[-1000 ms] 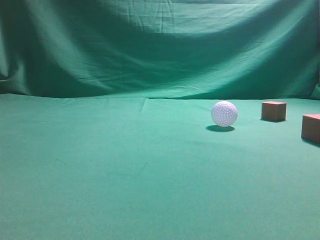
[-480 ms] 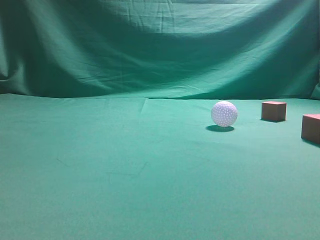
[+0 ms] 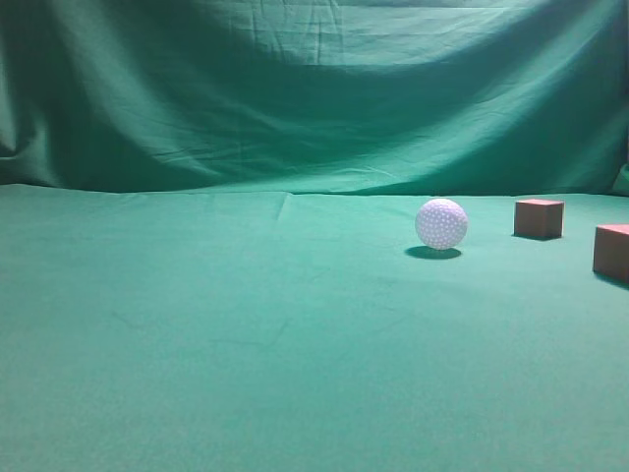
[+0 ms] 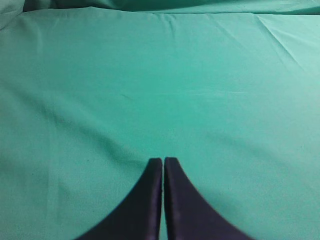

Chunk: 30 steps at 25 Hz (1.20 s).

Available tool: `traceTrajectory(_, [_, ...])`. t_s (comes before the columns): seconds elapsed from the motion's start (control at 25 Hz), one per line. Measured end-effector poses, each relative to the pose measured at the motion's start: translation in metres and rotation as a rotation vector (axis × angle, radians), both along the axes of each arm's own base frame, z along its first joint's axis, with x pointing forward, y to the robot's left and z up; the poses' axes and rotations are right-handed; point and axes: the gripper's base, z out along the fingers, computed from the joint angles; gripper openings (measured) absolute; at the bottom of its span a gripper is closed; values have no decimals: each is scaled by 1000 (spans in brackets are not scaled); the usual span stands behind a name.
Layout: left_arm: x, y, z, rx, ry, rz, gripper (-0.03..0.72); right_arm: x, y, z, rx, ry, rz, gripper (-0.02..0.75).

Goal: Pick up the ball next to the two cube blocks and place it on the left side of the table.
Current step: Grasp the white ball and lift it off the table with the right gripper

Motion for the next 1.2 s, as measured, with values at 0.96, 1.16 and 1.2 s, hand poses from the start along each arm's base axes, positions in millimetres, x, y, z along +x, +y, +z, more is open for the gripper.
traceTrajectory(0.96, [0,0,0,0,0,0,0,123,54,107,-528,740,584,0])
traceTrajectory(1.16, [0,0,0,0,0,0,0,165,89,90,-709,844,681,0])
traceTrajectory(1.2, [0,0,0,0,0,0,0,173,95,86,-709,854,680,0])
